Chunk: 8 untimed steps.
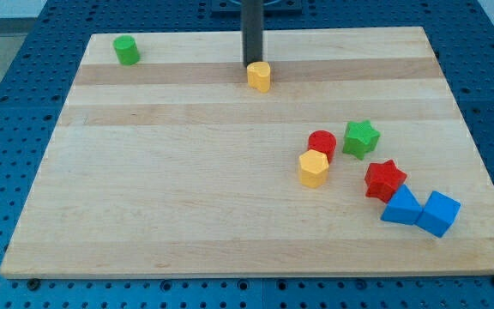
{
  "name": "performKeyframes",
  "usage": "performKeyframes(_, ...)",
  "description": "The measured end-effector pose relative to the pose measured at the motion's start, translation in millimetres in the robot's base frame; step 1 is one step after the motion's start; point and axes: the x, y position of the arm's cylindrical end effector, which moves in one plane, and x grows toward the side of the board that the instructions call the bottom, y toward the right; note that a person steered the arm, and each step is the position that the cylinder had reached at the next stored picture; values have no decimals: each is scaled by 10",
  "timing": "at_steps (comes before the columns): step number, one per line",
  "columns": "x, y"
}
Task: Move the yellow heart right to the green circle
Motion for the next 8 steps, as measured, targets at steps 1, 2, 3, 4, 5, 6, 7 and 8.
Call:
performKeyframes(1,2,97)
performKeyframes(2,-302,749)
performKeyframes(3,-111,1131)
performKeyframes(4,679,902)
performKeyframes(5,786,761)
performKeyframes(6,692,571)
performKeyframes(7,350,295)
performKeyframes(8,100,-61)
